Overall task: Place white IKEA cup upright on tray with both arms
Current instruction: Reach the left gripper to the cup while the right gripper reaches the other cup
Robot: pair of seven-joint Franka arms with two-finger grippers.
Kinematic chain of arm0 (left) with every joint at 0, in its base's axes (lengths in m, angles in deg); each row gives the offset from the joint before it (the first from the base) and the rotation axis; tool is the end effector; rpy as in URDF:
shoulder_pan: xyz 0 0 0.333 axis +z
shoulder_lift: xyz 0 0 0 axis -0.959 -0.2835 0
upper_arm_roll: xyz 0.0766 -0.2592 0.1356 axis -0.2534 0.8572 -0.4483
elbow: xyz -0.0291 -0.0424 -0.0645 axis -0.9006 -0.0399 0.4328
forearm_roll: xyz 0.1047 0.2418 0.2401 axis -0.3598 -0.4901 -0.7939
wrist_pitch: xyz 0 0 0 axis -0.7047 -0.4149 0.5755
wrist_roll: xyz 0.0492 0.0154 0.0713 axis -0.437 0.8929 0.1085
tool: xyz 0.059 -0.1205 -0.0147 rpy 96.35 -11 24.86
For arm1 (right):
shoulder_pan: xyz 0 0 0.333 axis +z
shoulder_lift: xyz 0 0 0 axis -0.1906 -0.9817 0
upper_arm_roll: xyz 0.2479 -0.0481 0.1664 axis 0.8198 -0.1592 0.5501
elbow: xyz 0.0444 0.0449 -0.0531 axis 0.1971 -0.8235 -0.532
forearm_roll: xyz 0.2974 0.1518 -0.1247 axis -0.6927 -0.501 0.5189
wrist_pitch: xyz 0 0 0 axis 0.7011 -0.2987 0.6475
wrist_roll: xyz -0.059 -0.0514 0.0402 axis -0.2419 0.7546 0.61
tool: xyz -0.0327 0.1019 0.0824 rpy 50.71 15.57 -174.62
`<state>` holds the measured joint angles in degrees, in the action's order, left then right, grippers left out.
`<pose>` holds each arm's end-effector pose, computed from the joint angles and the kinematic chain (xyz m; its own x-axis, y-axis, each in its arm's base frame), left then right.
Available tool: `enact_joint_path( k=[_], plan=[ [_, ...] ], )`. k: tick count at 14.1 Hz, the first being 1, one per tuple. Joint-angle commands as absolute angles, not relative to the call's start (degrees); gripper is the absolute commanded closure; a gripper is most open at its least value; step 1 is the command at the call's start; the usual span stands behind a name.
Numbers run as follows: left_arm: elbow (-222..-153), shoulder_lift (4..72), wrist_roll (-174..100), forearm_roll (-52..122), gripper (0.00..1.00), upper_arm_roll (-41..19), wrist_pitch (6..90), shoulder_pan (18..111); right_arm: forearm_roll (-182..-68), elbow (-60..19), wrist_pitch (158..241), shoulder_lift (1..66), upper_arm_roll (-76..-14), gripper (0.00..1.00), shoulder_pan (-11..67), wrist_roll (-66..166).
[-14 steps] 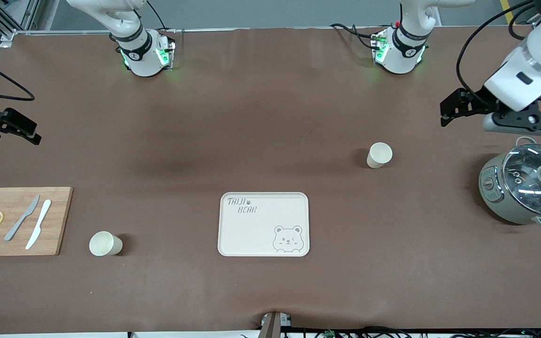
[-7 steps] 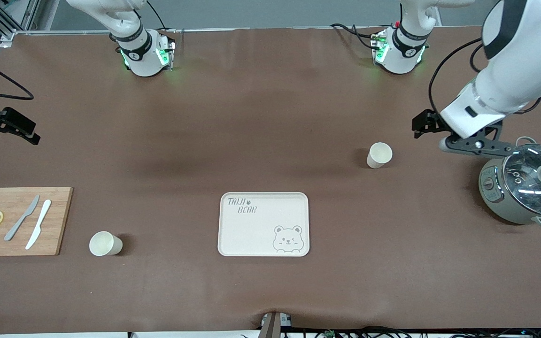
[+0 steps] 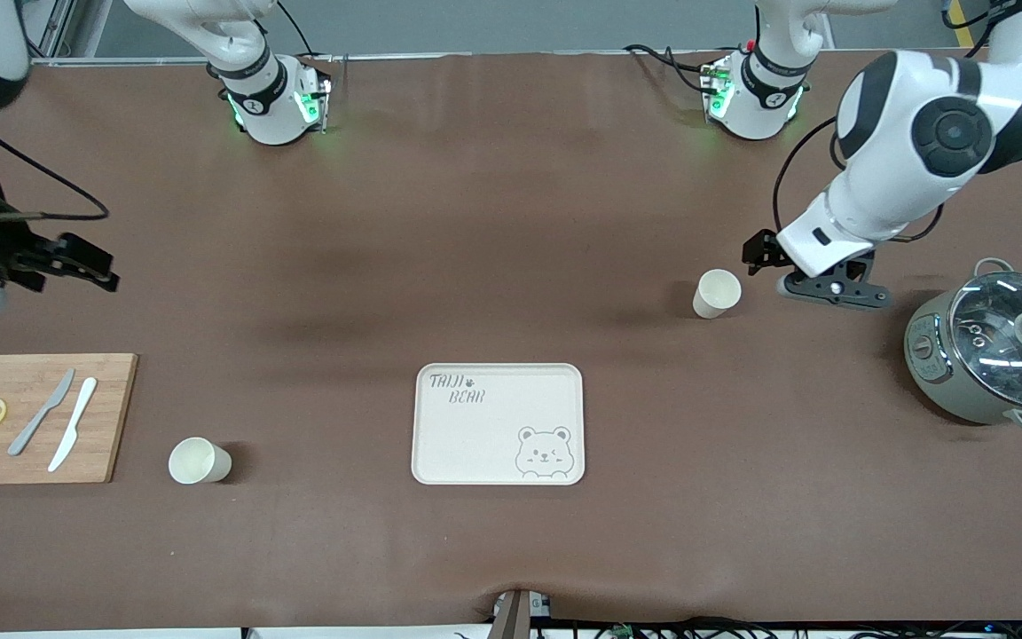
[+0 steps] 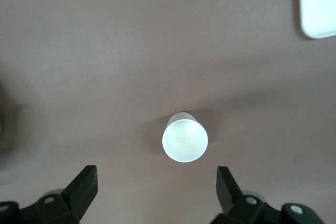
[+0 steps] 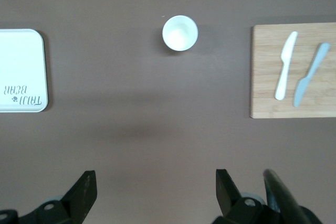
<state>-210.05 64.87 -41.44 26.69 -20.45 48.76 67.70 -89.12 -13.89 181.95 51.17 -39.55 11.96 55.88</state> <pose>0.4813 -0.1245 0.3957 0.9776 -0.2042 -0.0501 -0.2041 -0.9789 0.0077 0.5543 0.0126 0.5274 1.0000 -0.0013 0.0062 -0.0012 -0.9997 -0.0243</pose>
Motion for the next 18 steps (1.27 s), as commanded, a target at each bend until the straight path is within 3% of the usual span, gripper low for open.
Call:
enact_joint_path(
  k=[1, 9, 14, 18],
  plan=[
    [-217.73, 68.55, -42.68, 27.21, 0.00, -19.64, 54.36, 68.78, -88.34, -13.19, 186.37, 46.10, -39.57, 0.00, 12.84, 56.76],
    [-230.30, 64.87, -42.76, 27.29, 0.00, -19.73, 74.57, 69.14, -89.04, -13.10, 202.10, 31.77, -39.48, 0.00, 13.71, 56.59],
    [-232.24, 61.44, -42.85, 27.29, 0.00, -19.73, 80.64, 70.02, -88.43, -11.35, 215.03, 22.54, -39.48, 0.00, 14.59, 52.47],
    [-232.86, 59.41, -42.85, 27.21, 0.00, -19.82, 84.16, 70.10, -87.99, -5.55, 216.71, 15.33, -39.57, 0.00, 14.33, 49.47]
  ],
)
